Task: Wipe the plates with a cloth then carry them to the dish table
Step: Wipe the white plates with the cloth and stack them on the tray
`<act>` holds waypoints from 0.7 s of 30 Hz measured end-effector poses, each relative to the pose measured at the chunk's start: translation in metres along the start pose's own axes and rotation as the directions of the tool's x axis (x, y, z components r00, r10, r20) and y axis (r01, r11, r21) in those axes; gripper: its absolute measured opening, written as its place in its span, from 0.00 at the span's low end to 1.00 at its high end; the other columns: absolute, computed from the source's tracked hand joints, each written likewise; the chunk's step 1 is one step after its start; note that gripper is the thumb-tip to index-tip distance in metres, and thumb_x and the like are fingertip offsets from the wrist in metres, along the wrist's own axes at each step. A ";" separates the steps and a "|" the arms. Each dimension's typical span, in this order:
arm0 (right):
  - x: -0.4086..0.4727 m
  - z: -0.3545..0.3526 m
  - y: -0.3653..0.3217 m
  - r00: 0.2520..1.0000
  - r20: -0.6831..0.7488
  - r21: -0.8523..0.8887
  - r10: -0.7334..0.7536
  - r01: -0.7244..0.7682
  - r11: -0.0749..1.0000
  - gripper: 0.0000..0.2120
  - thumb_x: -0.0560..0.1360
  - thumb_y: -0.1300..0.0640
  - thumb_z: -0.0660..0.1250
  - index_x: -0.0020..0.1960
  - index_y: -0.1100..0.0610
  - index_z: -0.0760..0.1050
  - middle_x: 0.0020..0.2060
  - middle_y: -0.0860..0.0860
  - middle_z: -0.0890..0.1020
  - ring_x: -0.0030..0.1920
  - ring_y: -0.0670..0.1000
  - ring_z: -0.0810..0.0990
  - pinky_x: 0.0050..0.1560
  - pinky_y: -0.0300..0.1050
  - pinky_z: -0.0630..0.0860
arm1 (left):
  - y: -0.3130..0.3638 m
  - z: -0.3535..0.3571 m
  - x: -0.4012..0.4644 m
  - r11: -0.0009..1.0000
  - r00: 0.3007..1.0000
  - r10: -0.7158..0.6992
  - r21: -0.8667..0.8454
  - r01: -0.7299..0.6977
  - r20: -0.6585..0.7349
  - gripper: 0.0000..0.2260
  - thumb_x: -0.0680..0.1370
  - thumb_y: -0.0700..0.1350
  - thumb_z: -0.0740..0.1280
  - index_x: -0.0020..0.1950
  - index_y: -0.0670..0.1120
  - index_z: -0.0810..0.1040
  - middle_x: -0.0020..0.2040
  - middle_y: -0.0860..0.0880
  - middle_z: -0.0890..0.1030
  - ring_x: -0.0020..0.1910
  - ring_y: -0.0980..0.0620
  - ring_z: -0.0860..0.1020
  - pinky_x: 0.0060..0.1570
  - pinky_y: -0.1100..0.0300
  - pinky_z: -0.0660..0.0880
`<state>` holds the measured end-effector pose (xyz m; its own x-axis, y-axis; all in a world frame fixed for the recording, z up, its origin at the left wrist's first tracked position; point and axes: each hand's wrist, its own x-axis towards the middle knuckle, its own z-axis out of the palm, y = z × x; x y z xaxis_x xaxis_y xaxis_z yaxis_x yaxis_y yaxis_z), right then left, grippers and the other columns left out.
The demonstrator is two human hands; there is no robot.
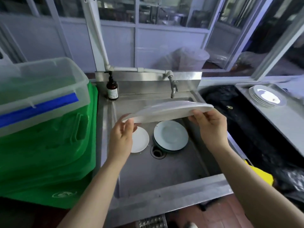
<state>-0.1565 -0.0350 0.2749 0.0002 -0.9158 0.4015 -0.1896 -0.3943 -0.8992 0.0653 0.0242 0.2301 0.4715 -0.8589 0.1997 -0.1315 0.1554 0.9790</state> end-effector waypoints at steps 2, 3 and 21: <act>-0.003 -0.004 0.001 1.000 -0.011 -0.028 0.001 -0.002 1.000 0.14 0.76 0.58 0.68 0.45 0.39 0.82 0.40 0.40 0.85 0.42 0.41 0.84 0.43 0.31 0.77 | 0.003 0.003 0.000 1.000 1.000 0.012 0.027 -0.012 -0.016 0.09 0.82 0.41 0.59 0.51 0.38 0.76 0.39 0.58 0.79 0.36 0.74 0.77 0.37 0.80 0.69; -0.004 -0.006 0.003 1.000 -0.016 -0.041 0.002 -0.003 0.999 0.12 0.76 0.57 0.68 0.45 0.39 0.82 0.40 0.41 0.85 0.42 0.42 0.84 0.43 0.32 0.77 | 0.005 0.005 0.001 0.999 1.000 0.016 0.043 -0.015 -0.016 0.08 0.82 0.42 0.59 0.49 0.41 0.76 0.39 0.59 0.78 0.35 0.74 0.77 0.36 0.80 0.68; -0.023 -0.025 0.045 0.838 0.131 0.119 0.530 -0.544 0.830 0.10 0.79 0.54 0.64 0.45 0.60 0.81 0.39 0.61 0.82 0.39 0.59 0.80 0.38 0.52 0.77 | -0.014 0.005 -0.029 0.734 0.787 -0.390 -0.354 0.580 0.478 0.17 0.68 0.43 0.65 0.57 0.48 0.78 0.46 0.49 0.85 0.43 0.52 0.84 0.33 0.59 0.79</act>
<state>-0.1890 -0.0296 0.2299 0.0281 -0.9862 -0.1632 -0.0411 0.1620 -0.9859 0.0492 0.0447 0.2102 0.0052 -0.9697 -0.2441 0.4852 -0.2110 0.8485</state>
